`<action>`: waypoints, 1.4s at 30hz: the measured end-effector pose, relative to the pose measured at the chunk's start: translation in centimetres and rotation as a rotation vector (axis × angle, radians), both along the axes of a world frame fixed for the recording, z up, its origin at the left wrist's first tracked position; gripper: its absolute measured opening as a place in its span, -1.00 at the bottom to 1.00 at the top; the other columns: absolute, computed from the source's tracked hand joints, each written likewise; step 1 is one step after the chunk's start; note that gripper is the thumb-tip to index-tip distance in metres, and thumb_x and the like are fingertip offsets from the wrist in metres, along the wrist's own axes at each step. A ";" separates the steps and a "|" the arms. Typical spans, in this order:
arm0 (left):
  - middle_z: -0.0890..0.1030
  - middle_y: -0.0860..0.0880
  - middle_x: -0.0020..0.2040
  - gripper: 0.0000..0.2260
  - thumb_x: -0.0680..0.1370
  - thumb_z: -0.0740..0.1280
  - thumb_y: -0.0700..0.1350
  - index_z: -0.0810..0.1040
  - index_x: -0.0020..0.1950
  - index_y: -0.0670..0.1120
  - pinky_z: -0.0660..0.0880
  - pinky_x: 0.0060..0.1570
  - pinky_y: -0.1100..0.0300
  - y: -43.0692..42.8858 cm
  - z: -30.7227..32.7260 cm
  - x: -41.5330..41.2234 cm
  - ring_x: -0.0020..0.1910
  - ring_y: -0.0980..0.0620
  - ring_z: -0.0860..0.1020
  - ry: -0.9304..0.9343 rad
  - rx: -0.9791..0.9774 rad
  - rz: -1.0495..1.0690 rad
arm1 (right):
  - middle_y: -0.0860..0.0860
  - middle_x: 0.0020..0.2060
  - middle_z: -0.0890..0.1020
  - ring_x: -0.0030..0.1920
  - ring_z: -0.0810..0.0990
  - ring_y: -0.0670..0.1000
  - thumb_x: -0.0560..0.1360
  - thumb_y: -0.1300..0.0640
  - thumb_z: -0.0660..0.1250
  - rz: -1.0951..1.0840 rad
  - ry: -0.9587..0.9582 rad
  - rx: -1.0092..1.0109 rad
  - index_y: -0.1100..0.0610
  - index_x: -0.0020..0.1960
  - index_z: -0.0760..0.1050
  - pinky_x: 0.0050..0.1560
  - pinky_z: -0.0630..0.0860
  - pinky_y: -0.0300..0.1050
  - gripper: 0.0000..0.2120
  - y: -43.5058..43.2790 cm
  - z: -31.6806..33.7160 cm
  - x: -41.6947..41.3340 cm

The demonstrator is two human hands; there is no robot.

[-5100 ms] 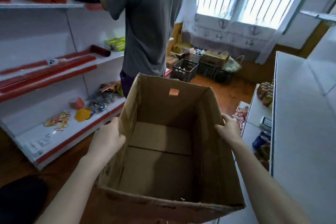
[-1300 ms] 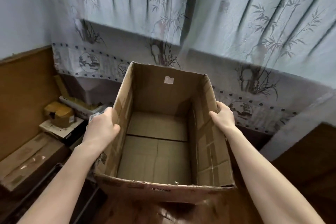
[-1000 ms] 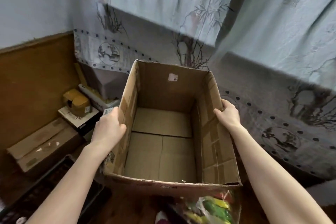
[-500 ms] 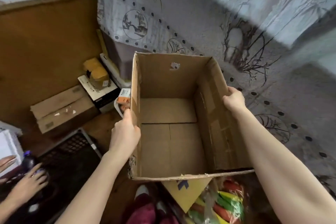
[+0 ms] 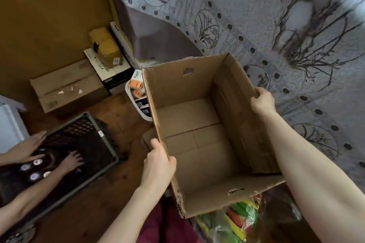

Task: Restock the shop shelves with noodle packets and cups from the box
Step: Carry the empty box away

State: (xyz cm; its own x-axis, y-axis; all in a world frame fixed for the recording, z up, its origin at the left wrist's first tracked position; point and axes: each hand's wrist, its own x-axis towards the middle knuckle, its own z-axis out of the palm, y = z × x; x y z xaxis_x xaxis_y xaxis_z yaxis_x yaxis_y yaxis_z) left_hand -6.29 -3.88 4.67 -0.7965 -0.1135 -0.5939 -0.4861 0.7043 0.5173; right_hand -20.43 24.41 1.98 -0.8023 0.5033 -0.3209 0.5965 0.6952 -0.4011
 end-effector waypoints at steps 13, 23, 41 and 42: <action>0.61 -0.22 -0.05 -0.70 0.52 0.29 -0.18 0.13 0.01 -0.14 0.44 -0.25 0.27 5.2 -4.3 5.5 -0.08 -0.13 0.61 -0.089 0.061 0.058 | 0.14 0.30 0.45 0.28 0.42 0.22 0.56 0.21 0.10 0.110 -0.094 0.034 0.00 0.39 0.28 0.21 0.39 0.10 -0.59 1.9 -3.9 1.2; 0.62 -0.22 -0.04 -0.65 0.53 0.32 -0.13 0.09 0.00 -0.11 0.48 -0.24 0.32 6.6 -6.0 7.4 -0.06 -0.09 0.63 -0.078 0.031 0.047 | 0.11 0.30 0.46 0.31 0.39 0.19 0.57 0.25 0.09 0.129 -0.076 -0.029 0.01 0.38 0.28 0.26 0.35 0.10 -0.59 1.8 -5.2 1.2; 0.62 -0.19 -0.05 -0.67 0.54 0.30 -0.06 0.18 0.04 -0.17 0.41 -0.38 0.34 6.5 -6.2 7.1 -0.12 -0.07 0.64 -0.081 -0.093 -0.059 | 0.18 0.33 0.41 0.29 0.40 0.22 0.57 0.25 0.07 0.188 -0.105 0.079 0.04 0.46 0.13 0.19 0.39 0.08 -0.53 1.3 -5.1 1.8; 0.62 -0.18 -0.05 -0.68 0.55 0.29 -0.04 0.16 0.01 -0.15 0.40 -0.39 0.34 6.4 -6.0 7.0 -0.12 -0.06 0.64 -0.082 -0.102 -0.078 | 0.20 0.33 0.40 0.31 0.38 0.23 0.56 0.24 0.10 0.185 -0.100 0.086 0.06 0.46 0.12 0.25 0.38 0.12 -0.52 1.2 -5.0 1.9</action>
State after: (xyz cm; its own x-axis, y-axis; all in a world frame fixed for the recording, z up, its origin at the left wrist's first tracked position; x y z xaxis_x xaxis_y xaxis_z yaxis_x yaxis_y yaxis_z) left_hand 0.73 2.51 -1.29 -0.7548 -0.1162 -0.6456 -0.4652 0.7887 0.4019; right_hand -18.55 25.57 -2.98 -0.8498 0.3797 -0.3657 0.4897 0.8255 -0.2808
